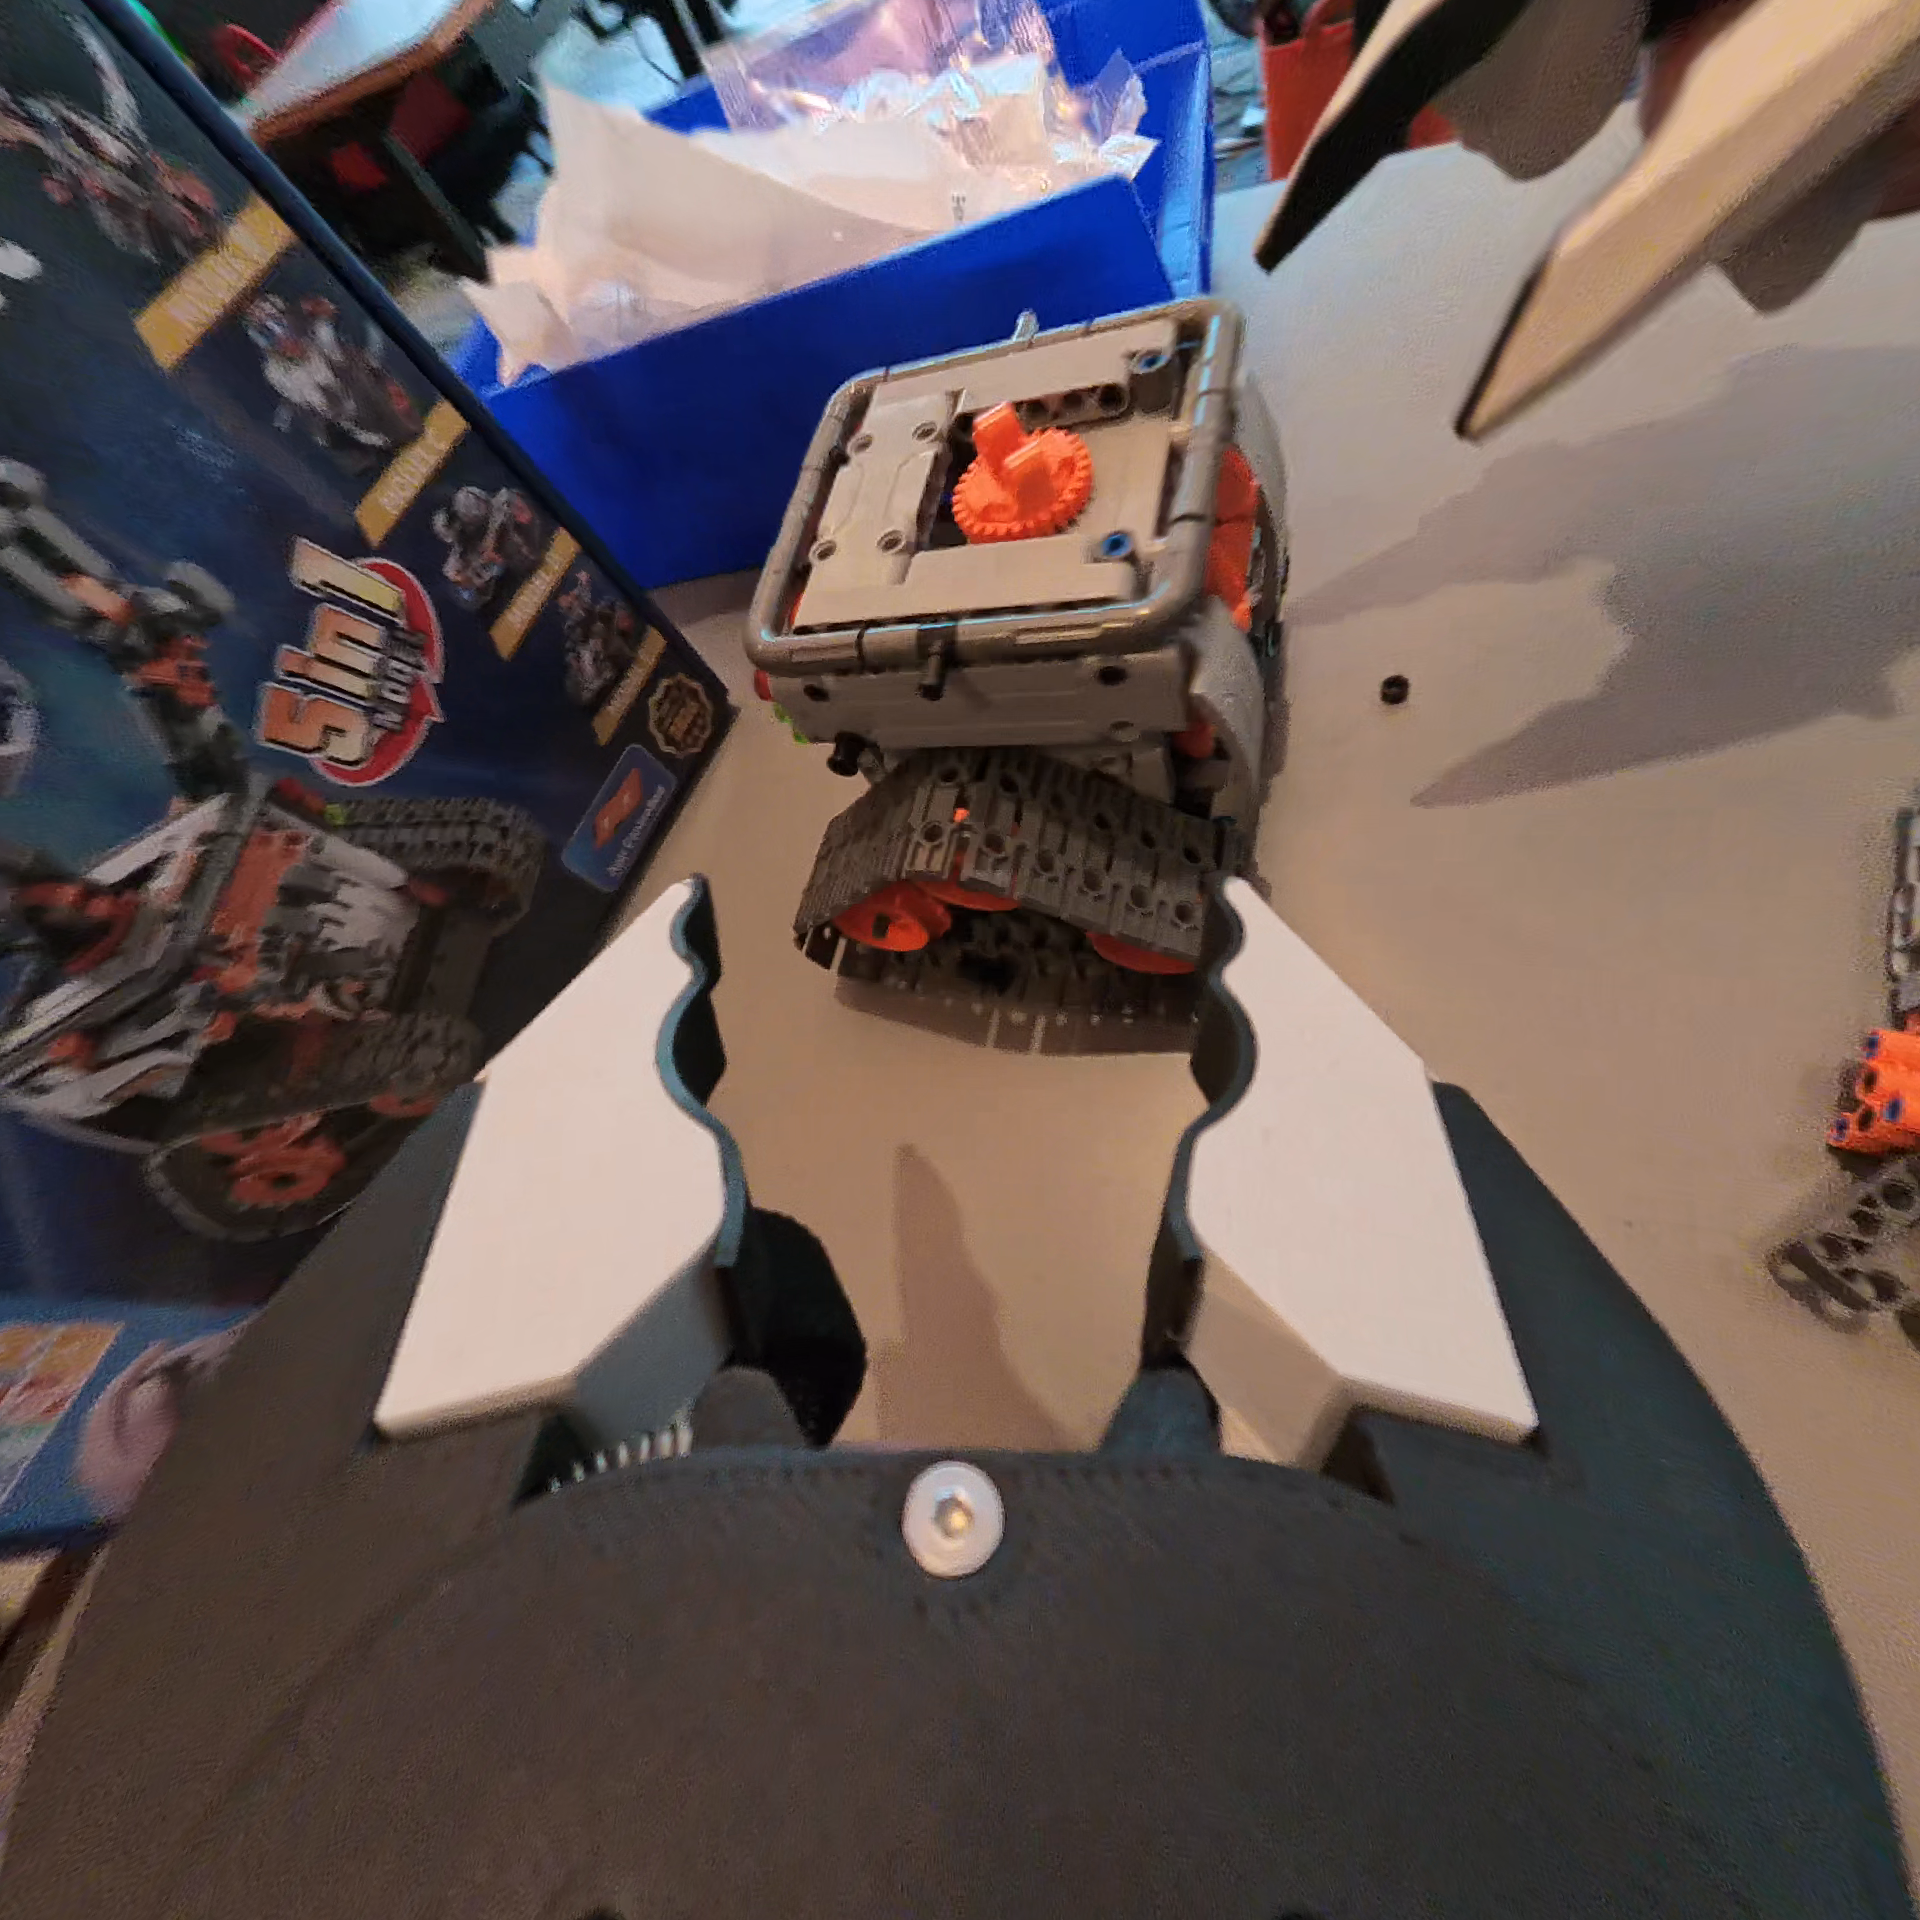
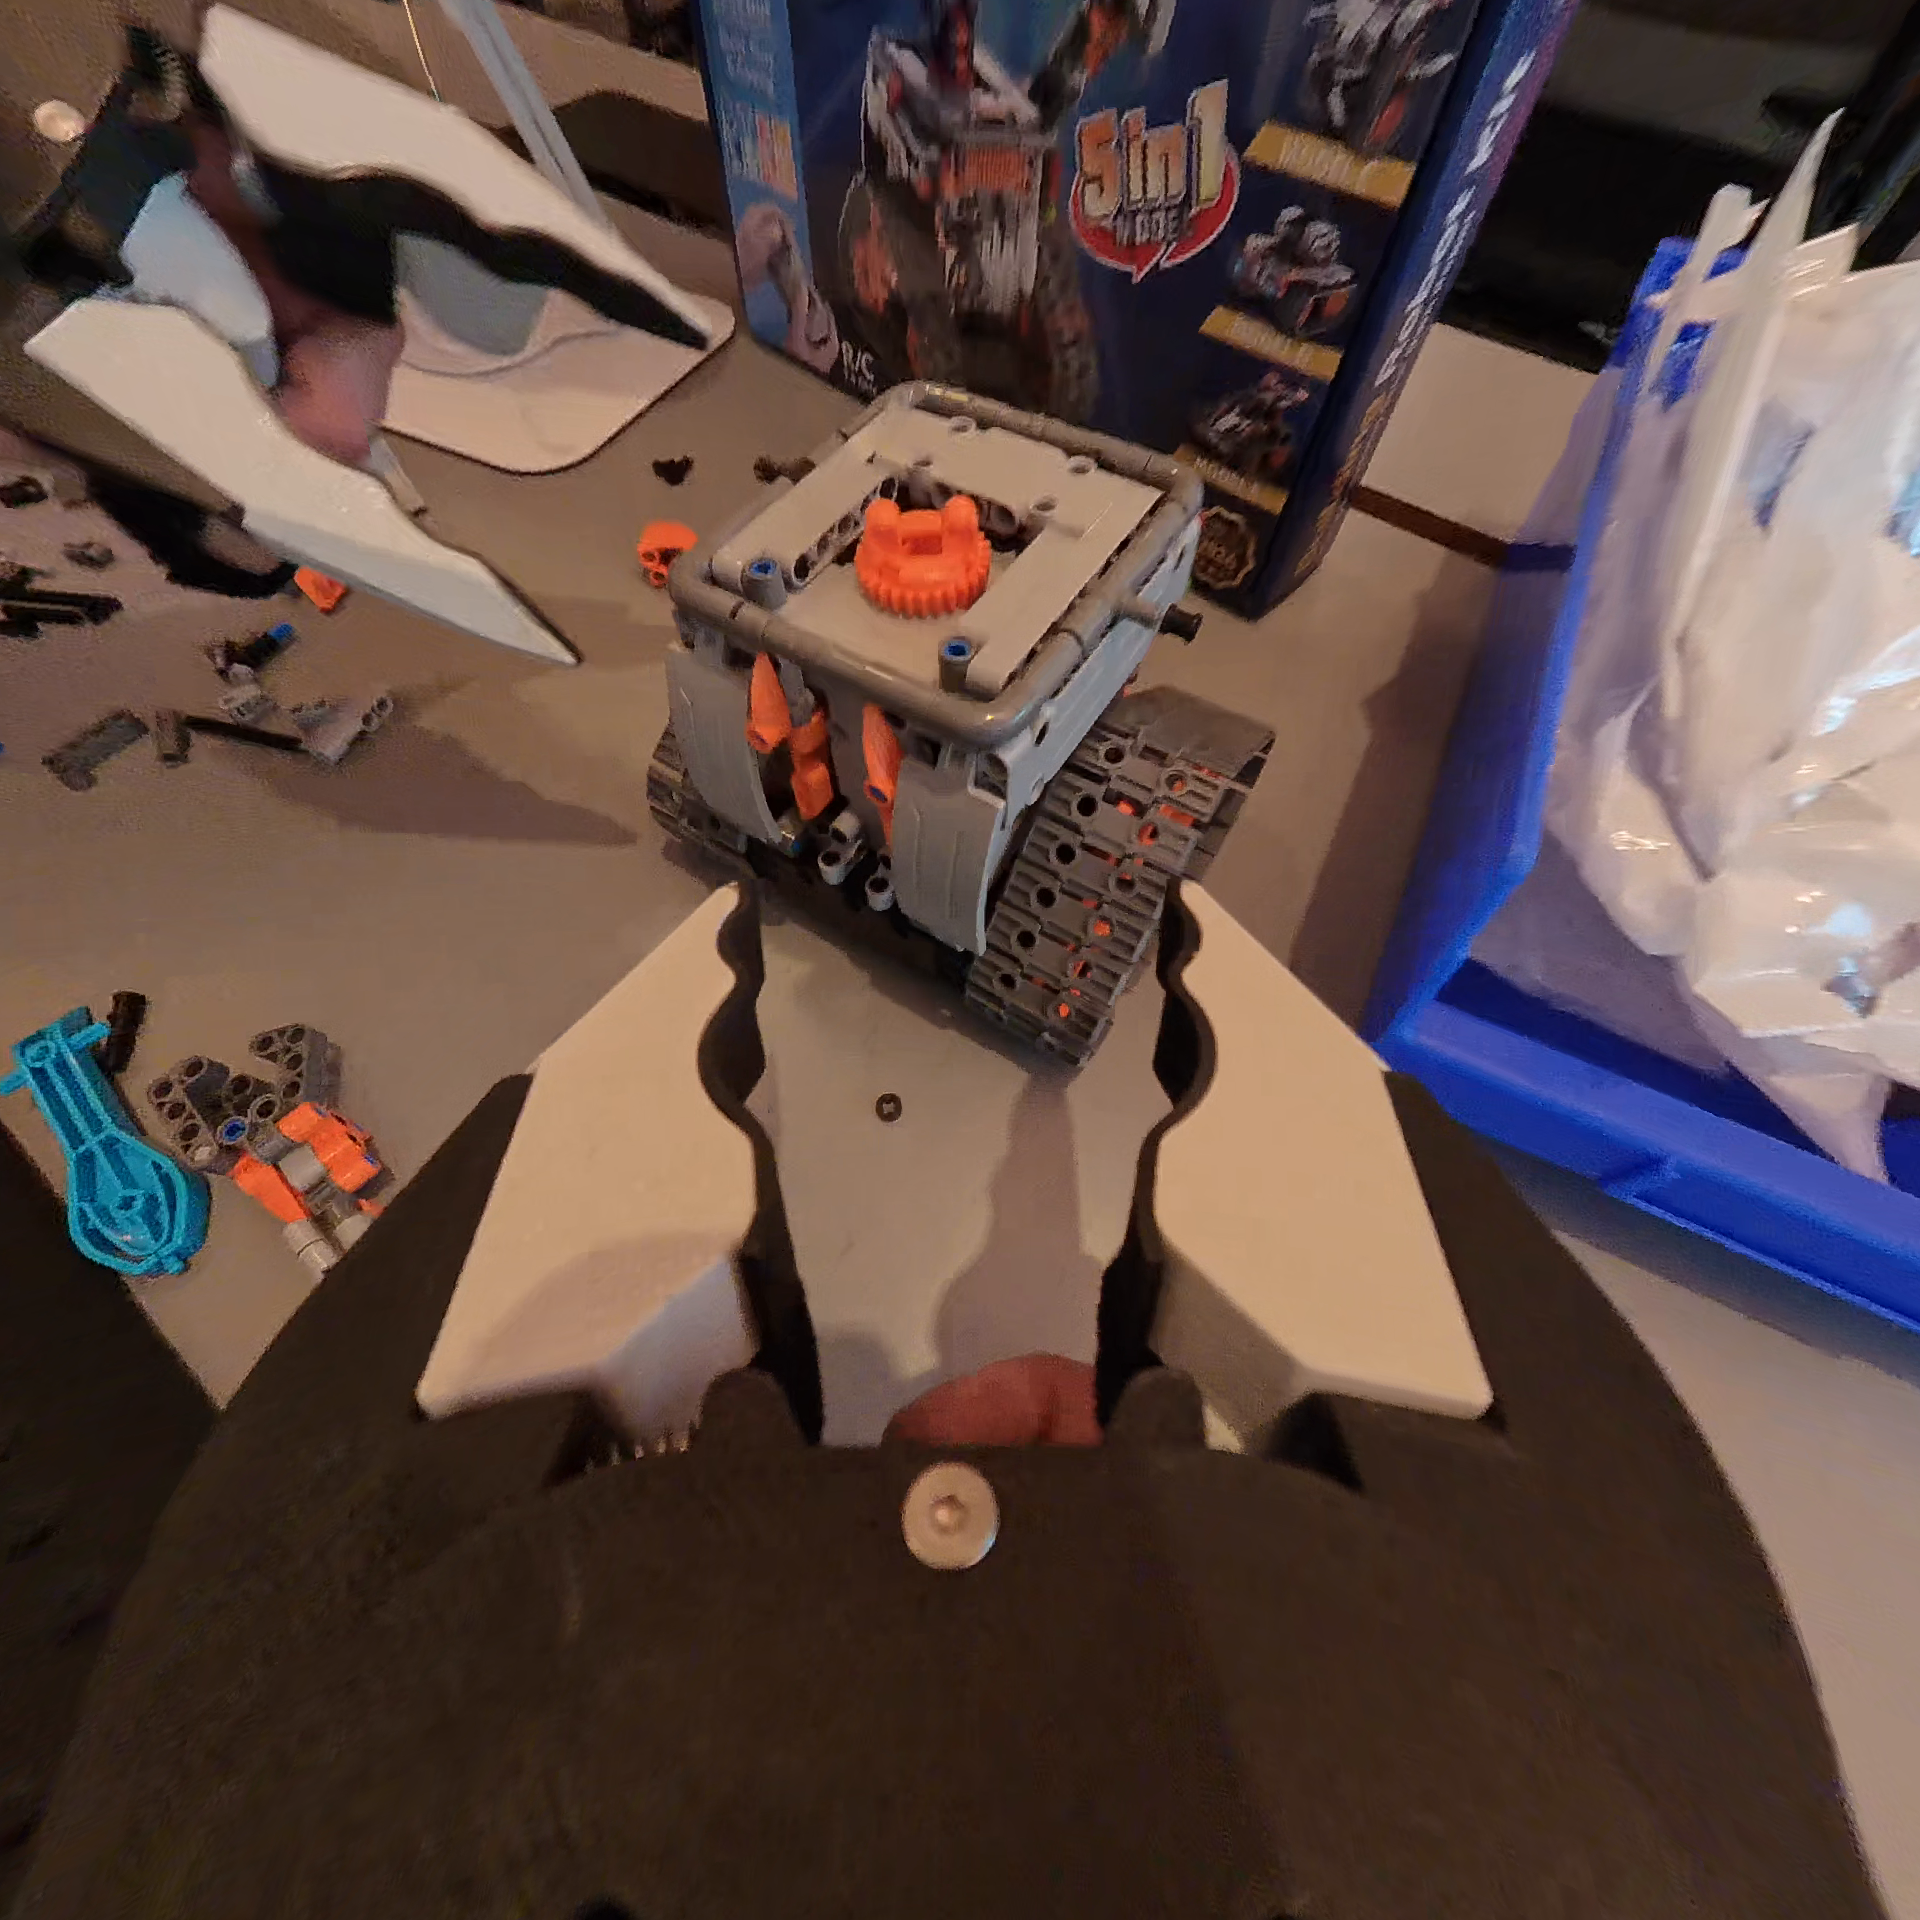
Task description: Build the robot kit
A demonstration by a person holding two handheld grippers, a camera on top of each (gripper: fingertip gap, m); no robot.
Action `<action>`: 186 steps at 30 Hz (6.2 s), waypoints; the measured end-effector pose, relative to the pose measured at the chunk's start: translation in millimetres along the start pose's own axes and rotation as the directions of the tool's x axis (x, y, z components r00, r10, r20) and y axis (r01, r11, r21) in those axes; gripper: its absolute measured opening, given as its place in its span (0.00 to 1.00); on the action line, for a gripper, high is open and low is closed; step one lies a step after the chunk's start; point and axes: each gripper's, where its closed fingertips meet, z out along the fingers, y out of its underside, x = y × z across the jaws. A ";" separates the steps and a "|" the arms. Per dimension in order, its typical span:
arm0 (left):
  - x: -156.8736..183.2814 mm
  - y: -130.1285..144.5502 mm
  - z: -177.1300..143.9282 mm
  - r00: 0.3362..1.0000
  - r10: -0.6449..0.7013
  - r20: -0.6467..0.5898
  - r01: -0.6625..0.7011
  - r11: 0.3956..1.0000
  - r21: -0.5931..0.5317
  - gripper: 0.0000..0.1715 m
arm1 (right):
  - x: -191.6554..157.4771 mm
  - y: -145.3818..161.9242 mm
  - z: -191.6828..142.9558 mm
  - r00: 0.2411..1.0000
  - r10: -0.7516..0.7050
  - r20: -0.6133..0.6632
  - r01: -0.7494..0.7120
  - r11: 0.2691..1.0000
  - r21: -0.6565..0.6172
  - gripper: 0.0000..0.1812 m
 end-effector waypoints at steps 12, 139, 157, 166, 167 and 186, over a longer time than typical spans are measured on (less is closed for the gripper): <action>39.1 16.9 35.7 0.893 -0.152 -0.423 0.131 0.988 -0.077 0.55 | 11.1 9.3 38.2 1.000 -0.004 0.002 0.004 1.000 -0.023 0.36; 148.6 26.8 -62.2 0.946 0.175 -0.274 -0.158 0.984 0.082 0.05 | -148.0 37.4 -22.7 0.767 -0.364 0.529 0.419 0.908 0.017 0.08; 139.9 -19.2 -81.9 0.796 -0.288 -0.533 0.428 0.890 0.158 0.04 | -113.3 11.8 -61.8 0.924 -0.372 0.084 0.358 0.922 0.145 0.36; 140.8 -42.2 -91.6 0.708 -0.361 -0.607 0.573 0.796 0.196 0.05 | -141.4 -14.4 -43.2 0.946 -0.320 -0.047 0.320 0.905 0.280 0.34; 140.3 -43.6 -92.9 0.704 -0.364 -0.610 0.582 0.788 0.200 0.04 | -144.6 -17.2 -41.3 0.941 -0.334 -0.055 0.335 0.897 0.290 0.31; 122.4 -54.4 -111.7 0.651 -0.391 -0.650 0.667 0.704 0.245 0.05 | -170.6 -42.0 -38.0 0.834 -0.526 -0.169 0.546 0.742 0.388 0.19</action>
